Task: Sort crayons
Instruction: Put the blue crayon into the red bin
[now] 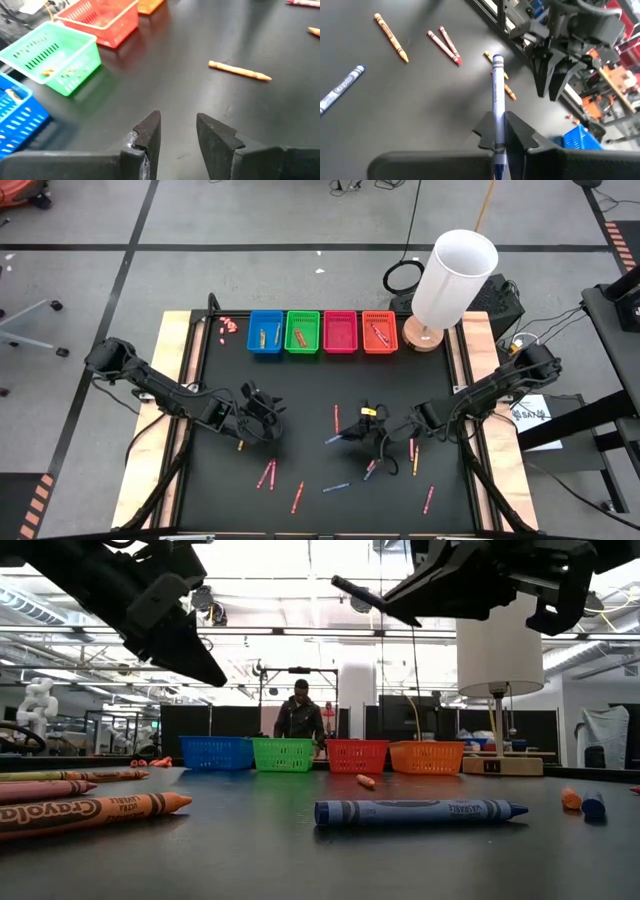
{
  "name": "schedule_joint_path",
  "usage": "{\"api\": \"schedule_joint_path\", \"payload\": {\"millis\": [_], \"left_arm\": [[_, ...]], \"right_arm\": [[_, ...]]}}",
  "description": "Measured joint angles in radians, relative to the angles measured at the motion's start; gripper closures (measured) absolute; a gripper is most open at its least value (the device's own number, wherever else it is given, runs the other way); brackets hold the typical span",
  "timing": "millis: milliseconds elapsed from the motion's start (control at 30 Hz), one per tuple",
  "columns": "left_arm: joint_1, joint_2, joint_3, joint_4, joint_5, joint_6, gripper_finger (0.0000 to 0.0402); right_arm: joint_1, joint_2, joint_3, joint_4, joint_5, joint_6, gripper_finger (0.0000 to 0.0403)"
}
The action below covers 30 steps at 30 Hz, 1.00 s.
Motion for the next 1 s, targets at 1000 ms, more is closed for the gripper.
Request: {"api": "schedule_joint_path", "payload": {"millis": [1000], "left_arm": [[0.0,0.015,0.0,-0.002,-0.014,-0.001,0.0276]], "right_arm": [[-0.004,-0.025,0.0,0.0,0.075,-0.038,0.0401]]}}
